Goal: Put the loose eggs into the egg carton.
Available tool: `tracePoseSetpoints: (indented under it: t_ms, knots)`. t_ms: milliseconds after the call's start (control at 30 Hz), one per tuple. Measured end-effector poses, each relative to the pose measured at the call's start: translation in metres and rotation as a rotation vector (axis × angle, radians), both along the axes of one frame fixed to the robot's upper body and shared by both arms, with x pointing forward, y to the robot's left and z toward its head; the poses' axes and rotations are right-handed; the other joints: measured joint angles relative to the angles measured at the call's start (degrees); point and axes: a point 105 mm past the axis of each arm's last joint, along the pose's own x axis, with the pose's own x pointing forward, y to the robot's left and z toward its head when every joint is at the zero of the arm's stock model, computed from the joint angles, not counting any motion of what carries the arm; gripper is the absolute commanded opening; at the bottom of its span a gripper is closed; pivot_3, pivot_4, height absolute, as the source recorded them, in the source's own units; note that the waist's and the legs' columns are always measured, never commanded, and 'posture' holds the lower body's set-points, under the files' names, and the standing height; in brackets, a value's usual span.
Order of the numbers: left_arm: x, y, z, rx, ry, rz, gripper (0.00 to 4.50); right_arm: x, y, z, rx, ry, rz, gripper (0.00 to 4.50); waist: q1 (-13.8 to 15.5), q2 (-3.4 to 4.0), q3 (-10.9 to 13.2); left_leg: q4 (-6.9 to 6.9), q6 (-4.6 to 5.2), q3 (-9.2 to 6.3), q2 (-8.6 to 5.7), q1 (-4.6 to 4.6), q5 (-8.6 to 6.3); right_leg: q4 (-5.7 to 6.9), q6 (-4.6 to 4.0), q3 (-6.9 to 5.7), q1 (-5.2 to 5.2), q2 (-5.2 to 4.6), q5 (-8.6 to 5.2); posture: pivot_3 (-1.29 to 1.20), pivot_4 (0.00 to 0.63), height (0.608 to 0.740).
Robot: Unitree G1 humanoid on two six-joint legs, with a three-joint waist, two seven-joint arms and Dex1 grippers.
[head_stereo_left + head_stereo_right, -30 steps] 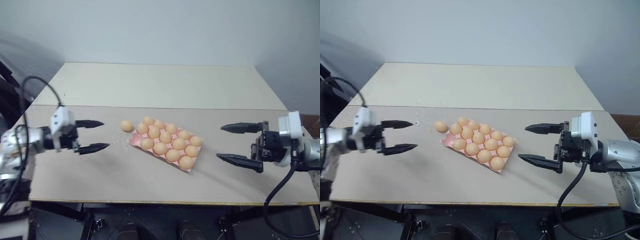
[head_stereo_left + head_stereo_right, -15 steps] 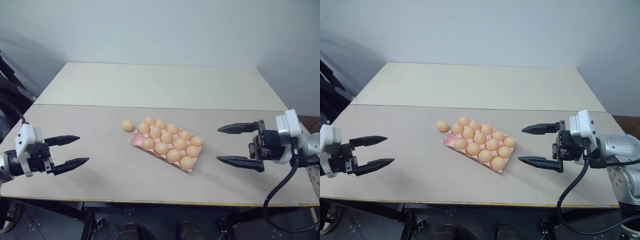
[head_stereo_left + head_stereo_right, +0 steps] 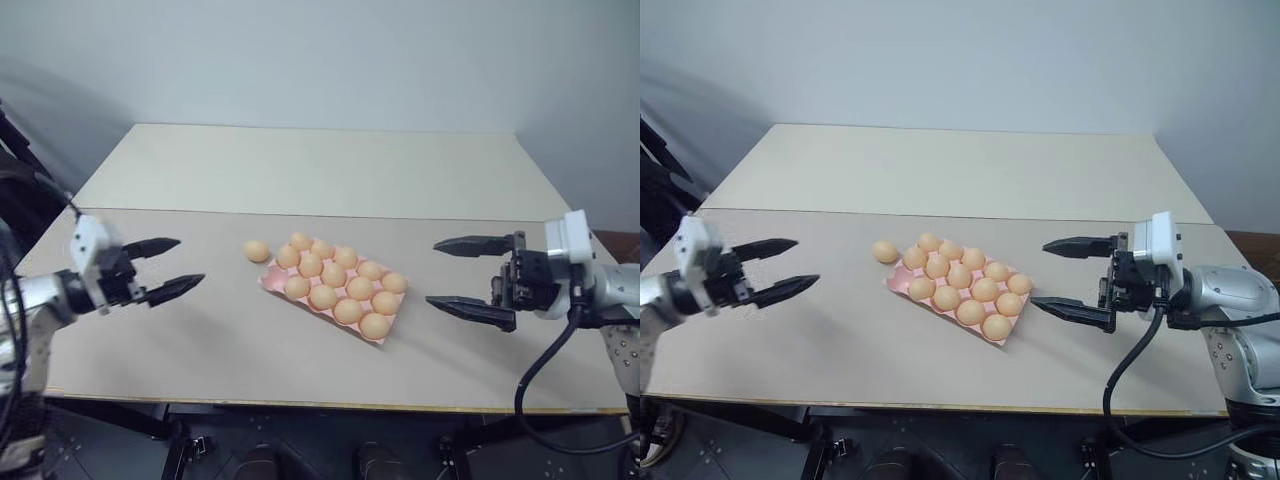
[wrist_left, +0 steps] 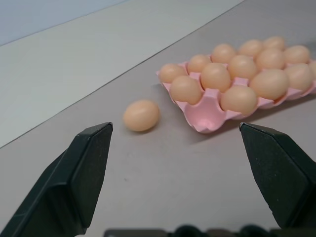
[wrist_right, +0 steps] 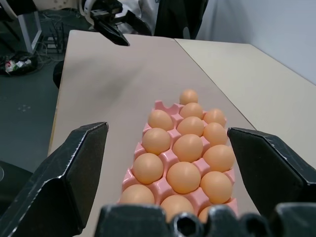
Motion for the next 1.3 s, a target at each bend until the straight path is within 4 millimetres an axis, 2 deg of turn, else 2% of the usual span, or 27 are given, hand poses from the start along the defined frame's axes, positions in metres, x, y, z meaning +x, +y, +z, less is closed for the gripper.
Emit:
tracePoseSetpoints:
  t_ms: [333, 467, 633, 833, 967, 1067, 1133, 1300]
  knots:
    - [0.087, -0.038, -0.021, -0.003, 0.029, 0.102, 4.49, 0.001, 0.001, 0.001, 0.002, -0.014, -0.025, 4.50, 0.07, -0.02, 0.00, 0.08, 0.00, -0.05, -0.04, -0.14, 0.00, -0.01, 0.01, -0.01, -0.06, 0.00, 0.01, 0.00, 0.150, 0.740]
    - [0.103, -0.055, -0.030, -0.020, 0.054, 0.106, 4.49, -0.003, 0.000, 0.000, 0.001, -0.023, -0.044, 4.50, -0.10, -0.02, 0.00, 0.07, 0.00, -0.08, -0.05, -0.17, 0.00, -0.01, 0.01, -0.02, -0.07, 0.01, 0.01, 0.00, 0.150, 0.740]
    - [0.109, -0.068, -0.052, -0.026, 0.119, 0.109, 4.49, -0.006, 0.000, -0.001, -0.002, -0.032, -0.062, 4.50, -0.36, -0.02, 0.00, 0.09, 0.00, -0.10, -0.05, -0.17, 0.01, 0.02, 0.02, -0.02, -0.07, 0.01, 0.01, 0.00, 0.150, 0.740]
    - [0.115, -0.067, -0.070, -0.009, 0.167, 0.189, 4.49, -0.008, -0.002, 0.002, 0.001, -0.050, -0.083, 4.50, -0.29, -0.02, 0.00, 0.09, 0.00, -0.12, -0.07, -0.18, 0.00, 0.01, 0.02, -0.03, -0.06, 0.00, 0.01, 0.00, 0.150, 0.740]
    - [0.117, -0.068, -0.080, -0.012, 0.201, 0.229, 3.61, -0.008, -0.001, 0.003, 0.001, -0.055, -0.085, 4.50, -0.28, -0.03, 0.00, 0.08, 0.00, -0.13, -0.07, -0.18, 0.01, 0.01, 0.03, -0.04, -0.06, 0.00, 0.01, 0.00, 0.150, 0.740]
    - [0.118, -0.067, -0.081, -0.010, 0.201, 0.238, 2.67, -0.009, -0.002, 0.002, 0.002, -0.052, -0.088, 4.50, -0.29, -0.03, 0.00, 0.09, 0.00, -0.14, -0.08, -0.18, 0.01, 0.01, 0.03, -0.04, -0.06, 0.00, 0.01, 0.00, 0.150, 0.740]
    - [0.118, -0.067, -0.080, -0.010, 0.197, 0.241, 2.49, -0.009, -0.001, 0.002, 0.002, -0.053, -0.088, 4.50, -0.28, -0.03, 0.00, 0.09, 0.00, -0.14, -0.08, -0.18, 0.01, 0.01, 0.03, -0.04, -0.06, 0.00, 0.01, 0.00, 0.150, 0.740]
    - [0.117, -0.064, -0.075, -0.005, 0.174, 0.225, 2.48, -0.010, -0.001, 0.001, 0.008, -0.047, -0.087, 4.50, -0.32, -0.03, 0.00, 0.09, 0.00, -0.14, -0.08, -0.19, 0.01, 0.01, 0.03, -0.05, -0.07, 0.01, 0.01, 0.00, 0.150, 0.740]
